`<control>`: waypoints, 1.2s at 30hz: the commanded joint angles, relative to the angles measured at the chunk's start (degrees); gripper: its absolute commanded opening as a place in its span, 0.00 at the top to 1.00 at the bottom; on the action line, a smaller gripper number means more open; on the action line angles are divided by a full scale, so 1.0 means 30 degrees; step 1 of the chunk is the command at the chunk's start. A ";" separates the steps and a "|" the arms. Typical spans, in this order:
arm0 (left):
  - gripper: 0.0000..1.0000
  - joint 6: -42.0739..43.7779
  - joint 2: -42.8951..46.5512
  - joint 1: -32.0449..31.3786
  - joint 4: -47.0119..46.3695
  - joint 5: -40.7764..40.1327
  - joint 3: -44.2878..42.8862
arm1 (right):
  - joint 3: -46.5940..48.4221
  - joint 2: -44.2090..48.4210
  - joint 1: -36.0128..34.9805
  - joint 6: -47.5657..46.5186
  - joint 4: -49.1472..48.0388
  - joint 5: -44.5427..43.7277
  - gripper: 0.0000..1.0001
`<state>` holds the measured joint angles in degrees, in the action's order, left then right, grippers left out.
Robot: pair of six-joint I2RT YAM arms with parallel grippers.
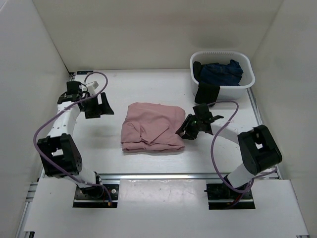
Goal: Fold and stack the trousers
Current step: Fold the trousers
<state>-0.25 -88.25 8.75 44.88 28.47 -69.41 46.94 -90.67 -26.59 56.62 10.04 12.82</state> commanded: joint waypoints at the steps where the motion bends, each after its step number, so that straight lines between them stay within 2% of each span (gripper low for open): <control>1: 0.02 0.0084 0.1962 0.0712 0.0390 0.0354 0.0079 | -0.0819 0.0488 0.0103 0.1541 -0.0473 0.1115 0.50; 5: 0.00 0.0084 0.2987 0.1472 0.0827 0.0733 -0.0182 | -0.0822 0.0312 -0.0073 0.1986 -0.0920 0.1237 0.50; 7: 0.00 0.0084 0.3251 0.1855 0.1149 0.0911 -0.0388 | -0.0150 0.0807 -0.0073 0.1548 -0.0159 0.0740 0.44; 8: 0.00 0.0084 0.3544 0.2264 0.1471 0.0911 -0.0564 | 0.0055 0.1042 -0.0073 0.1227 0.0426 -0.0075 0.40; 9: 0.00 0.0084 0.3721 0.2500 0.1648 0.0911 -0.0566 | 0.0492 0.1625 -0.0073 0.0992 0.1824 -0.0606 0.24; 10: 0.00 0.0084 0.3896 0.2676 0.1650 0.0911 -0.0566 | 0.0816 0.1979 -0.0073 0.0787 0.2940 -0.1394 0.14; 12: 0.00 0.0084 0.4599 0.3320 0.1885 0.0708 -0.0566 | 0.1489 0.3262 -0.0073 0.0201 0.6501 -0.3325 0.01; 13: 0.00 0.0084 0.4862 0.3554 0.1885 0.0532 -0.0566 | 0.2247 0.3793 -0.0073 -0.0091 0.7627 -0.5424 0.01; 14: 0.00 0.0084 0.5300 0.4021 0.1885 0.0037 -0.0566 | 0.2660 0.4843 -0.0073 -0.0790 0.8712 -0.6344 0.01; 20: 0.00 0.0084 0.6095 0.5048 0.2793 -0.2660 -0.0771 | 0.7404 0.7869 0.0777 -0.4157 1.5540 -0.9602 0.01; 21: 0.00 0.0084 0.6502 0.5312 0.3054 -0.3911 -0.0771 | 0.9325 0.8161 0.0777 -0.4920 1.7956 -1.1490 0.01; 22: 0.00 0.0084 0.6506 0.5314 0.3056 -0.3923 -0.0771 | 0.9344 0.8164 0.0777 -0.4928 1.8560 -1.1509 0.01; 23: 0.00 0.0084 0.6738 0.5518 0.3260 -0.4097 -0.0510 | 1.0098 0.8599 0.0777 -0.5189 1.8972 -1.2728 0.01; 27: 0.00 0.0084 0.7179 0.5520 0.3436 -0.4304 0.0196 | 1.0545 0.9568 0.0777 -0.5631 1.9941 -1.4407 0.01; 36: 0.00 0.0084 0.7736 0.5520 0.3994 -0.4536 -0.0417 | 1.0751 1.0185 0.0777 -0.5807 1.9943 -1.4761 0.01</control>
<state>-0.23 -67.05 25.12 55.79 15.86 -68.84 77.23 -60.97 -24.36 40.21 68.29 -28.77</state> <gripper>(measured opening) 0.998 0.987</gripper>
